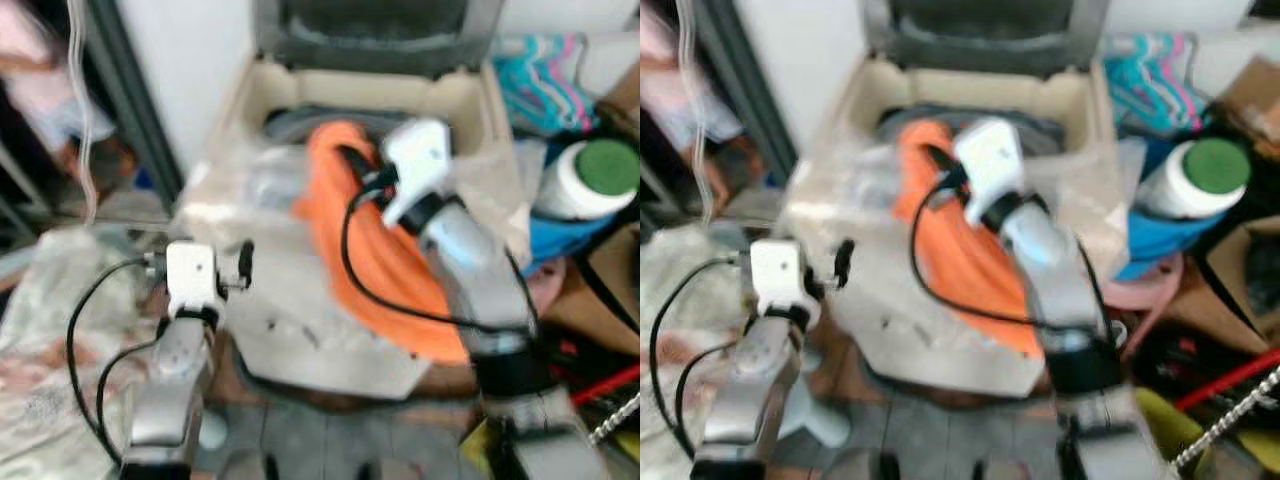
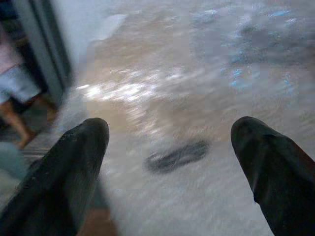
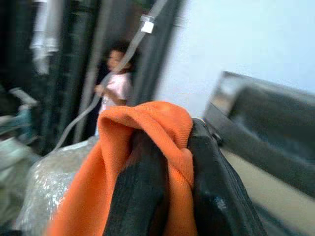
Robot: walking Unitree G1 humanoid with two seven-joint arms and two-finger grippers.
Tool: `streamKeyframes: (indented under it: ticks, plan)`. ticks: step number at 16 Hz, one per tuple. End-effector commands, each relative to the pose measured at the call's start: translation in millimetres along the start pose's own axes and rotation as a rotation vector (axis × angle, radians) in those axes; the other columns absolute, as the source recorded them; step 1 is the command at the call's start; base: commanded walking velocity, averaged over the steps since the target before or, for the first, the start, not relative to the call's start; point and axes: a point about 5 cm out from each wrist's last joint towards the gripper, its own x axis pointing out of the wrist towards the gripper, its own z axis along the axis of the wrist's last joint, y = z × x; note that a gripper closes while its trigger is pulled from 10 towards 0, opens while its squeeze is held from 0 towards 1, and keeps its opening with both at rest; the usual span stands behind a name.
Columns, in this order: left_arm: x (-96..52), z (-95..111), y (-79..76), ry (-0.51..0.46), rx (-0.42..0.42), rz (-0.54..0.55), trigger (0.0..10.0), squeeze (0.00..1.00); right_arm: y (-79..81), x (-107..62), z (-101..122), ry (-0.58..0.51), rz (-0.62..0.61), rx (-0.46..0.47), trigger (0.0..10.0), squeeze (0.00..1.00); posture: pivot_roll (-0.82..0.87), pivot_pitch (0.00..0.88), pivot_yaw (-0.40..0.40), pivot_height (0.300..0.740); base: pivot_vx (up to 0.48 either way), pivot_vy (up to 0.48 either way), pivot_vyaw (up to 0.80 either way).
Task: Clothes washing
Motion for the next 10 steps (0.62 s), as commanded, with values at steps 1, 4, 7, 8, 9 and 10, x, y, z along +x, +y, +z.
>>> streamKeyframes:
  ticks: [1,4,7,8,9,10]
  plan:
    - [-1.3,-2,-2.7,0.013,0.000,-0.005,10.0,0.00,-9.4,6.0,13,-0.041,0.053,-0.019,10.0,0.00,-0.03,0.032,0.007,0.740,0.000,0.000,0.00]
    - [-0.7,0,-5.4,-0.002,-0.008,-0.028,10.0,0.00,-70.4,35.8,50,-0.105,-0.061,-0.072,10.0,0.00,-0.03,0.031,-0.002,0.740,0.000,0.000,0.00]
    - [-1.3,0,-4.4,-0.003,-0.012,-0.014,10.0,0.00,-135.7,40.7,95,-0.186,-0.390,-0.129,10.0,0.00,-0.02,0.033,-0.009,0.740,0.000,0.000,0.00]
    - [-1.3,0,-4.4,-0.003,-0.011,-0.014,10.0,0.00,-146.5,36.7,104,-0.209,-0.480,-0.142,10.0,0.00,-0.02,0.034,-0.010,0.740,0.000,0.000,0.00]
    - [-1.2,0,-4.3,-0.002,-0.010,-0.012,10.0,0.00,-165.4,26.7,117,-0.250,-0.645,-0.136,10.0,0.00,-0.02,0.034,-0.013,0.740,0.000,0.000,0.00]
    - [-1.5,-1,-3.7,0.003,-0.011,-0.006,10.0,0.00,-176.4,19.0,122,-0.268,-0.742,-0.106,10.0,0.00,-0.02,0.034,-0.013,0.740,0.000,0.000,0.00]
